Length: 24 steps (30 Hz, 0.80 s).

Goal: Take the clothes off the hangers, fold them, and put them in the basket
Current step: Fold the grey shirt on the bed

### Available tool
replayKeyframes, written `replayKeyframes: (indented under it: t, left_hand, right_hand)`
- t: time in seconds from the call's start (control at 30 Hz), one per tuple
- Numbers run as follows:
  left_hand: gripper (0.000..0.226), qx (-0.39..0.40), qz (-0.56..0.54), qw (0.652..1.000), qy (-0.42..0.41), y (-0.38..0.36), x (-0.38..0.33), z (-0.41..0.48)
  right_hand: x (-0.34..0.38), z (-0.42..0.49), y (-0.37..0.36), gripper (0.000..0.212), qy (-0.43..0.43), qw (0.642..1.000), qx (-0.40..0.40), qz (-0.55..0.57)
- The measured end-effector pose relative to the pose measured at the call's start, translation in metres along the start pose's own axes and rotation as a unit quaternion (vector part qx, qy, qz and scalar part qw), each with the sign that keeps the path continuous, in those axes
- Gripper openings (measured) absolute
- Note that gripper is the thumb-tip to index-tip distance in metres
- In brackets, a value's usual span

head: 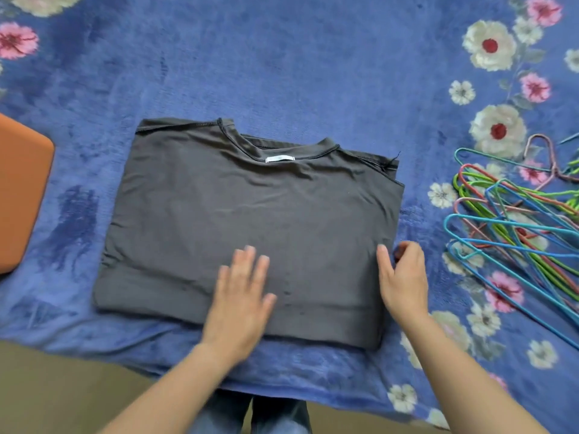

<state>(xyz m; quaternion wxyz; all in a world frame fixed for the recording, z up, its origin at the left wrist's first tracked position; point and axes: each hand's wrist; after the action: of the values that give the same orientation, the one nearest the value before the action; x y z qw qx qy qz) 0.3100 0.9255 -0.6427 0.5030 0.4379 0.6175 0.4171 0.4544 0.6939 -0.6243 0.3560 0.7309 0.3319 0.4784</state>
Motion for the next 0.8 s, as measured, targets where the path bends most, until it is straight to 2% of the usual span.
replayKeyframes:
  t: [0.13,0.3,0.4,0.5,0.6,0.67,0.7,0.8]
  left_hand:
    - [0.079,0.096,-0.052,0.989,-0.104,-0.038,-0.089,0.011]
    - [0.106,0.169,-0.036,0.969,-0.179,-0.053,-0.130,0.021]
    - [0.108,0.195,-0.016,0.966,-0.170,-0.050,-0.129,0.019]
    - [0.087,0.183,-0.009,0.970,-0.162,-0.045,-0.127,0.009]
    - [0.076,0.204,-0.081,0.970,-0.104,-0.034,-0.129,0.001]
    - [0.075,0.201,-0.178,0.961,-0.065,-0.013,-0.125,0.002]
    - [0.074,0.202,-0.270,0.941,-0.035,-0.002,-0.121,0.002]
    - [0.069,0.213,-0.552,0.802,0.086,0.039,-0.097,0.007]
  right_hand:
    - [0.030,0.055,0.001,0.034,-0.084,0.992,0.035,0.086]
    - [0.056,0.099,0.007,0.054,-0.092,0.979,0.059,0.171]
    - [0.065,0.111,0.007,0.034,-0.144,0.952,0.073,0.261]
    - [0.070,0.113,0.010,0.024,-0.208,0.932,0.089,0.284]
    - [0.078,0.112,0.020,0.026,-0.243,0.919,0.118,0.288]
    - [0.089,0.111,0.029,0.028,-0.237,0.922,0.130,0.279]
    - [0.096,0.111,0.033,0.029,-0.234,0.923,0.134,0.273]
    - [0.127,0.108,0.043,0.029,-0.225,0.916,0.163,0.289]
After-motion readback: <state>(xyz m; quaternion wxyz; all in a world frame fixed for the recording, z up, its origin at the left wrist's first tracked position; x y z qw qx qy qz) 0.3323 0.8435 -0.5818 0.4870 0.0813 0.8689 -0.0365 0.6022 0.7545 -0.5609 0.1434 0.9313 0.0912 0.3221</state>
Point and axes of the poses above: each hand's wrist, its own z-axis towards the middle knuckle, its own y-axis out of the back of the hand, x = y × z, and after that the axes turned 1 degree about -y, right-handed
